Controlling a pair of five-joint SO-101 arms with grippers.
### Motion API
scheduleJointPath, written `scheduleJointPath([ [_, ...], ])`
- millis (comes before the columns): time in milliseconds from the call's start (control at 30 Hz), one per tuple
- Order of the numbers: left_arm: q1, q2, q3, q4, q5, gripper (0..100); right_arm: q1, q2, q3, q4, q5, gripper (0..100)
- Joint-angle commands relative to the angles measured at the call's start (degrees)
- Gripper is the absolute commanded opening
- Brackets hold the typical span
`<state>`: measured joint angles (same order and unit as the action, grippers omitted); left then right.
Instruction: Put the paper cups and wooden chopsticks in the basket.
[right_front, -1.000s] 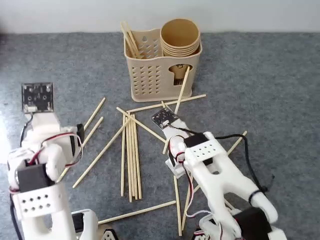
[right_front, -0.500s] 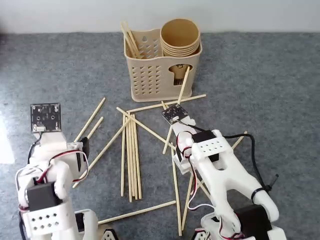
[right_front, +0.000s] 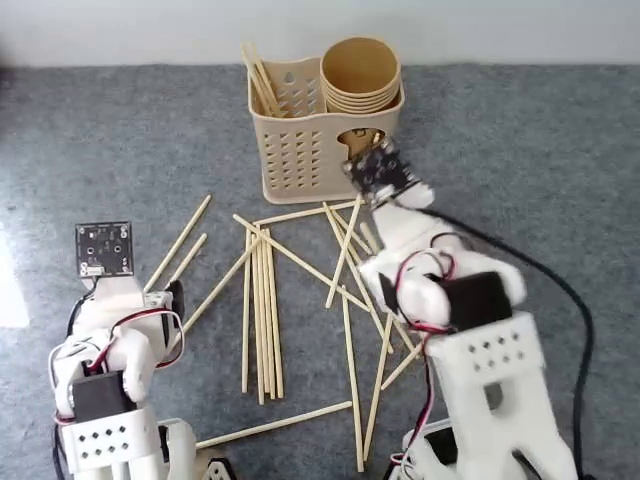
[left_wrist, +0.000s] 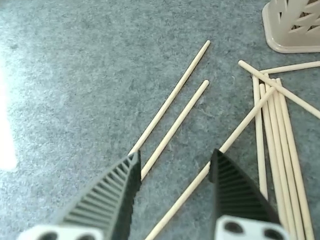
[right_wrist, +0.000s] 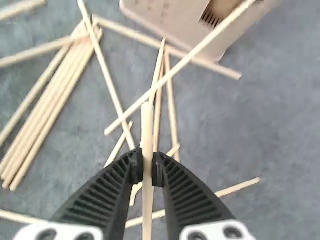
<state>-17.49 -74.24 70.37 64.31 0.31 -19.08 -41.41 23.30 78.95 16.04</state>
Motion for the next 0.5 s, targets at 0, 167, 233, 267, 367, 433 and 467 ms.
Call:
scheduleJointPath([
  [0, 0.00, -0.70, 0.22, -1.58, -0.35, 21, 0.66, 0.13, -13.98, 4.00, 0.00, 0.8],
  [167, 0.00, -0.70, 2.07, -1.67, -0.35, 21, 0.66, 8.84, -31.38, 9.19, -2.02, 0.9],
  [233, 0.00, -0.79, 2.68, -1.67, -0.44, 21, 0.66, 12.79, -37.89, 10.68, -2.11, 0.8],
  [267, 0.00, -0.79, 3.03, -1.67, -0.44, 21, 0.66, 14.64, -40.70, 10.86, -2.11, 0.8],
  [367, 0.00, -0.79, 4.79, -3.69, -0.44, 21, 0.66, 19.38, -48.18, 9.10, -2.20, 0.8],
  [433, 0.00, -1.05, 6.90, -6.15, -0.44, 21, 0.57, 21.41, -51.43, 5.67, -2.46, 0.8],
  [467, 0.00, -1.32, 7.69, -7.03, -0.44, 21, 0.57, 21.93, -52.84, 3.56, -3.60, 0.8],
])
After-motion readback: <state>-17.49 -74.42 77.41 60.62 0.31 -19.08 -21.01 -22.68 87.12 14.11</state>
